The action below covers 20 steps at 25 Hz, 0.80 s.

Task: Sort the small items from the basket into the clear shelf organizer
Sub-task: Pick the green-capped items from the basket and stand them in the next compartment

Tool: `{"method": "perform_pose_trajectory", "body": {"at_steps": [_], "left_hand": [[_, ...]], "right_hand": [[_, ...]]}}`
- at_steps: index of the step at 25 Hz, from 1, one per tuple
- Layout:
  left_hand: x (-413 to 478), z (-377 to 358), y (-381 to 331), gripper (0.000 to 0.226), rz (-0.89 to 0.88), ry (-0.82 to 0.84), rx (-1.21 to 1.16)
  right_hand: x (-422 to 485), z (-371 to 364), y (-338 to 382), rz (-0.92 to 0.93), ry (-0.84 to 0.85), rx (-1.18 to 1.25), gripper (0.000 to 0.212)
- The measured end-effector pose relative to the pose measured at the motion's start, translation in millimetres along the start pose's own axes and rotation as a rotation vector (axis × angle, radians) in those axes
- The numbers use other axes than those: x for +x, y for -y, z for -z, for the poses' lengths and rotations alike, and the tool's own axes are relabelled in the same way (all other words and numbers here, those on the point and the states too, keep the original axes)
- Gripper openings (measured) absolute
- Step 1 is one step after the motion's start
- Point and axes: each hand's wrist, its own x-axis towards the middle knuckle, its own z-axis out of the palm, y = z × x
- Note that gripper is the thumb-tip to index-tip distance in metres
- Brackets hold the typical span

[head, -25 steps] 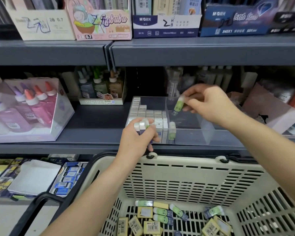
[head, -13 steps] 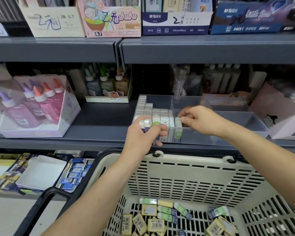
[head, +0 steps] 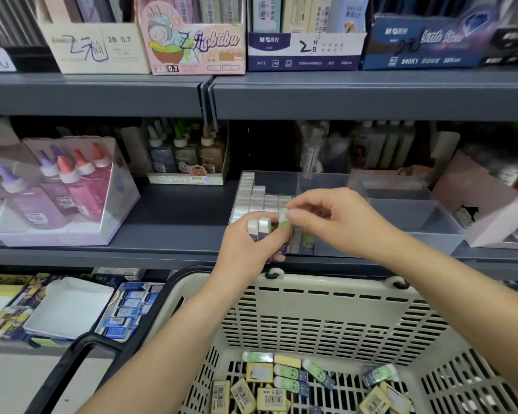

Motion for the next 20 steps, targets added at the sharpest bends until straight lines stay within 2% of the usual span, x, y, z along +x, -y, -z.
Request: {"method": "perform_pose_trajectory", "body": {"at_steps": [6, 10, 13, 15, 20], "left_hand": [[-0.5, 0.6, 0.4, 0.016, -0.034, 0.002, 0.037], [0.5, 1.4, 0.9, 0.012, -0.026, -0.094, -0.025], [1.8, 1.9, 2.2, 0.01, -0.007, -0.081, 0.013], [2.5, 1.6, 2.1, 0.004, 0.035, -0.067, -0.066], [0.4, -0.6, 3.3, 0.003, 0.027, -0.02, -0.12]], "right_hand": [[-1.7, -2.2, 5.3, -0.112, 0.028, 0.208, 0.001], [5.3, 20.0, -7.1, -0.197, -0.114, 0.433, 0.005], [13.7, 30.0, -21.9, -0.23, -0.206, 0.373, 0.013], [19.9, 29.2, -31.8, -0.251, -0.241, 0.287, 0.016], [34.0, 12.0, -47.4, -0.297, -0.185, 0.184, 0.018]]}}
